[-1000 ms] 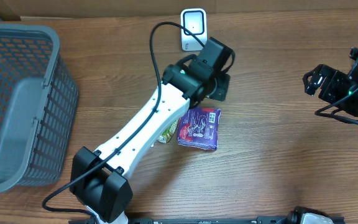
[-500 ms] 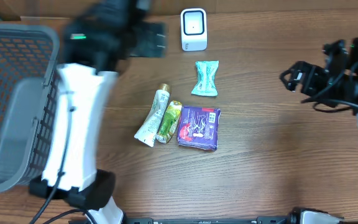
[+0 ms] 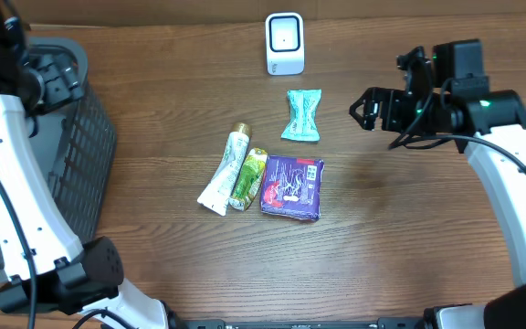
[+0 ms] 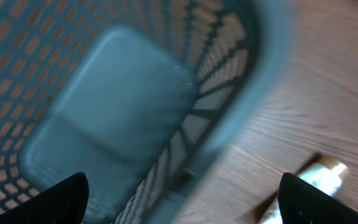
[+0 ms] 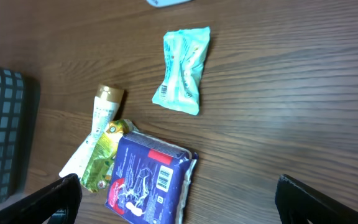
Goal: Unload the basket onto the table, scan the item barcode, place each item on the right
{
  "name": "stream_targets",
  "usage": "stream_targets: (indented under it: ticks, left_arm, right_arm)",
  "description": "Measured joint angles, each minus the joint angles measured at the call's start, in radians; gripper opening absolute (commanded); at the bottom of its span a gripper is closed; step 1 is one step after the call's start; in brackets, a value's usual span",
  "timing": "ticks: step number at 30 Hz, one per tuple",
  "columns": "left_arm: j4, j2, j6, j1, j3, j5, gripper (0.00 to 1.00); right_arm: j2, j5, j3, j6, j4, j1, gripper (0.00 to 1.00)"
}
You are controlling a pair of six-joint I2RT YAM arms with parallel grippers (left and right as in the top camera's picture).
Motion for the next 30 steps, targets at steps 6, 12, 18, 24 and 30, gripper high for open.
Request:
stream_targets:
  ticks: [6,12,18,24,30]
  left_arm:
    - [0.053,0.000,0.010,0.040,-0.158,0.029,0.87]
    - [0.093,0.000,0.024,0.056,-0.269,0.058,0.87]
    - [0.101,0.000,0.025,0.058,-0.296,0.061,0.91]
    - [0.104,0.000,0.028,0.065,-0.297,0.061,1.00]
    - [0.093,0.000,0.028,0.065,-0.297,0.062,1.00]
  right_arm:
    - [0.016,-0.005,0.000,0.015,0.004,0.013,1.00]
    - [0.016,-0.006,0.000,0.021,0.003,0.012,1.00]
    - [0.016,-0.007,0.000,0.022,0.003,0.012,1.00]
    - [0.016,-0.007,0.000,0.024,0.003,0.012,1.00]
    - [0.016,-0.007,0.000,0.024,0.003,0.012,1.00]
